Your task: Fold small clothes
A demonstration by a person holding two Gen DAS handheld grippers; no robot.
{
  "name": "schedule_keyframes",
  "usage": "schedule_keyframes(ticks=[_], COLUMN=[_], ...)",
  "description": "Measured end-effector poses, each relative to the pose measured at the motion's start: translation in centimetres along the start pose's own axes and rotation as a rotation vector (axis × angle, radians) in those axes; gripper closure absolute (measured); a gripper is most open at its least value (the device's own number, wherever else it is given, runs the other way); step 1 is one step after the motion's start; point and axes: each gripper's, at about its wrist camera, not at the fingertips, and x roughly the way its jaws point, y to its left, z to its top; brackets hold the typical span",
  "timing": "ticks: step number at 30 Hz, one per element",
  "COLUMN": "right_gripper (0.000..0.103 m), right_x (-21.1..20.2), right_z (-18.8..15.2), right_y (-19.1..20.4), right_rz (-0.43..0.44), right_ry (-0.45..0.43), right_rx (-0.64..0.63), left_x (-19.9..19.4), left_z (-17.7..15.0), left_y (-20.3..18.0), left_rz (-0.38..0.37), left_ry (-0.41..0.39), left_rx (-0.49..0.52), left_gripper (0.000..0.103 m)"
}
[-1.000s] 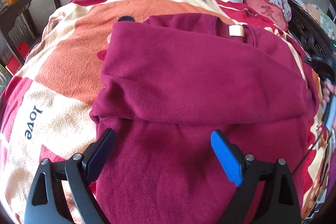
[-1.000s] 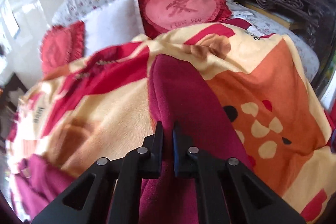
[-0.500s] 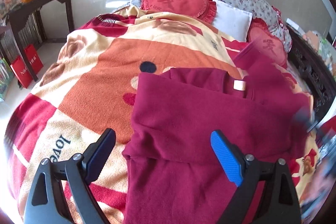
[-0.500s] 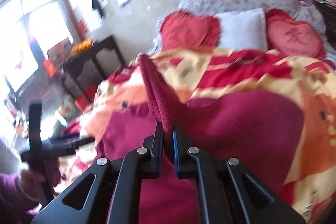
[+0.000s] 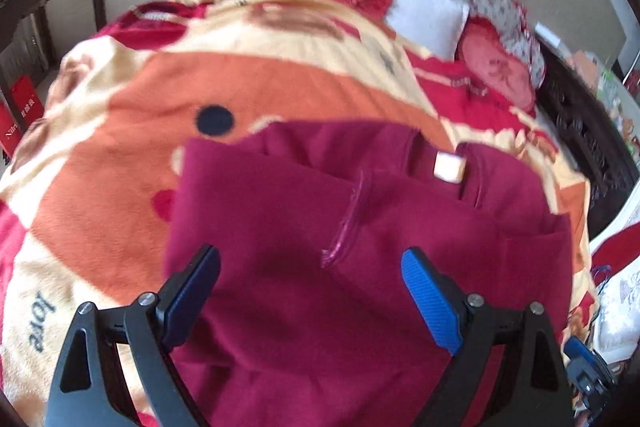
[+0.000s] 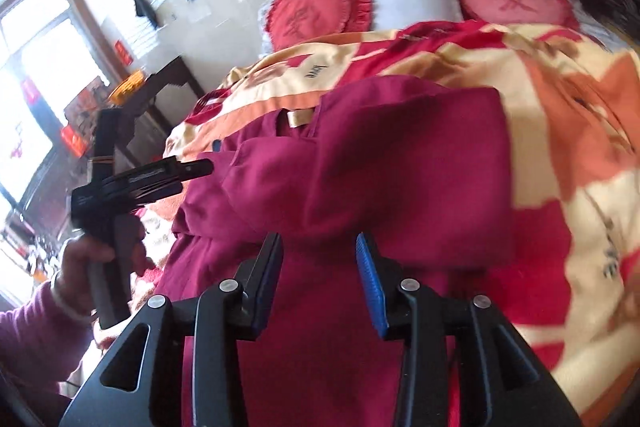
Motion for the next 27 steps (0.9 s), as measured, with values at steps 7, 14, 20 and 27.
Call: schedule_keyframes(ticks=[7,14,20,27], right_gripper=[0.082,0.080,0.069,0.064], right_x=[-3.0,-4.0,-2.6,2.1], right_z=[-2.4,-0.6,2.1,5.3], right_y=[-3.2,-5.1,-6.7,-9.5], right_rz=[-0.055,-0.116,-0.166,-0.144], right_ry=[-0.006,-0.063,-0.070,0.011], right_rx=[0.114,0.144,0.173,0.246], left_x=[1.0,-6.2,-3.8,-3.8], left_z=[-1.1,-0.6,-1.7,-2.4], left_y=[-3.3,-0.4,3.0,3.6], left_rz=[0.051,0.009,0.044,0.091], left_ry=[0.021,-0.167,-0.065,-0.079], left_rx=[0.134,0.098,0.011,0.015], left_gripper=[0.088,0.089,0.089,0.089])
